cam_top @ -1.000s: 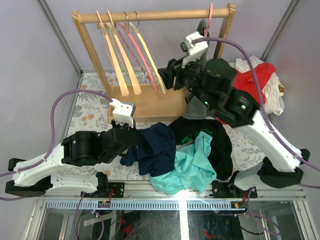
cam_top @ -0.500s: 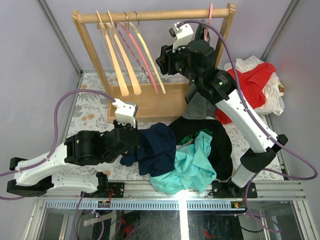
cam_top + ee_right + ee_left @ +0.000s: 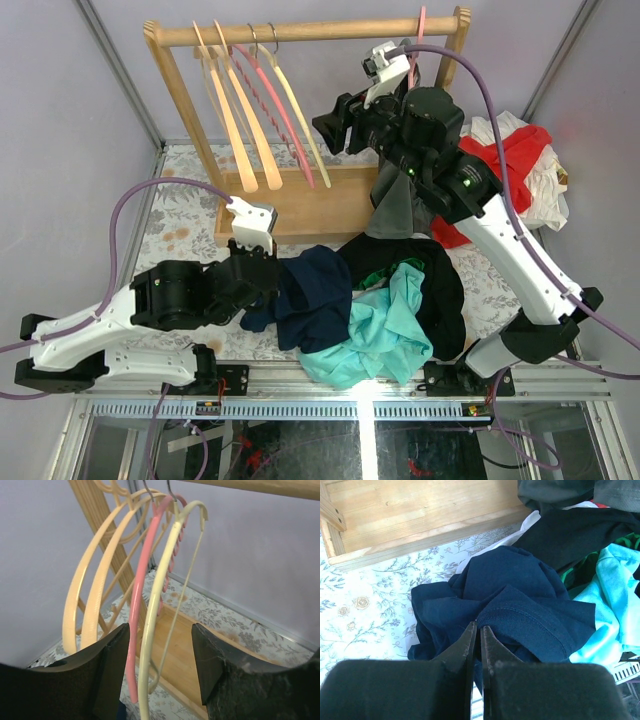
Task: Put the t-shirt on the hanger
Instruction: Pick up the hanger from the clothesline.
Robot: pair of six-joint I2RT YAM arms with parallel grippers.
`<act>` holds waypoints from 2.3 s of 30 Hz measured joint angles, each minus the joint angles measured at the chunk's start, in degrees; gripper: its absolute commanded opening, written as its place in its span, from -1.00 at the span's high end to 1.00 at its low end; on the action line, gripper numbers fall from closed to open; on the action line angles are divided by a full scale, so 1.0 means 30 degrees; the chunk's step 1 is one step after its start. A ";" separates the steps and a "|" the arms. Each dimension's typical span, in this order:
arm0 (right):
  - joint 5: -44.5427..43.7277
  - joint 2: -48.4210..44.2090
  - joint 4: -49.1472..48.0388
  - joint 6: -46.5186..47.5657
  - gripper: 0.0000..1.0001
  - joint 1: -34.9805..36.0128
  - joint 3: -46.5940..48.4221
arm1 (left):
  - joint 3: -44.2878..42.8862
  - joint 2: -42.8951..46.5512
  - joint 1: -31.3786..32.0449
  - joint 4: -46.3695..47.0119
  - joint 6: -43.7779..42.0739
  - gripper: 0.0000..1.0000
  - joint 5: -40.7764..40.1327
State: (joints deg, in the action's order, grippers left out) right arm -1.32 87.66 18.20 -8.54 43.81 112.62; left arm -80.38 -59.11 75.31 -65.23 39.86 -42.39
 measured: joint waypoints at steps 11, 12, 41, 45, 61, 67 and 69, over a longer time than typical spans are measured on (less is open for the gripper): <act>0.1209 0.2557 0.0168 -0.0393 -0.14 0.0000 0.1246 | -0.0102 -0.0073 0.0000 -0.0022 0.0000 1.00 -0.0007; 0.1282 0.2856 0.0255 -0.0408 -0.11 0.0000 0.1435 | -0.0102 -0.0058 0.0000 -0.0036 0.0000 1.00 0.0000; 0.0117 0.4976 0.0379 -0.0517 1.00 -0.0029 0.3045 | -0.0095 0.1239 0.0000 -0.0401 0.0248 1.00 -0.0015; 0.0095 0.4940 0.0452 -0.0488 1.00 -0.0022 0.3126 | -0.0095 0.1268 0.0000 -0.0466 0.0291 1.00 -0.0015; -0.0073 0.4248 0.3847 -0.0430 1.00 -0.0015 0.6317 | -0.0095 0.1268 0.0000 -0.0525 0.0299 1.00 -0.0029; -0.0503 0.2980 0.4707 -0.0379 1.00 0.0000 0.4685 | -0.0095 0.1173 0.0000 -0.0517 0.0306 1.00 -0.0029; -0.0517 0.1632 0.4816 -0.0386 1.00 0.0000 0.2557 | -0.0095 0.1027 0.0000 -0.0517 0.0299 1.00 -0.0029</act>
State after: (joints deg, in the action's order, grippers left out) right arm -2.87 92.55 32.64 -9.69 43.81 120.29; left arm -80.66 -56.03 75.31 -66.78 40.75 -42.48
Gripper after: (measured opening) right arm 0.186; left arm 0.010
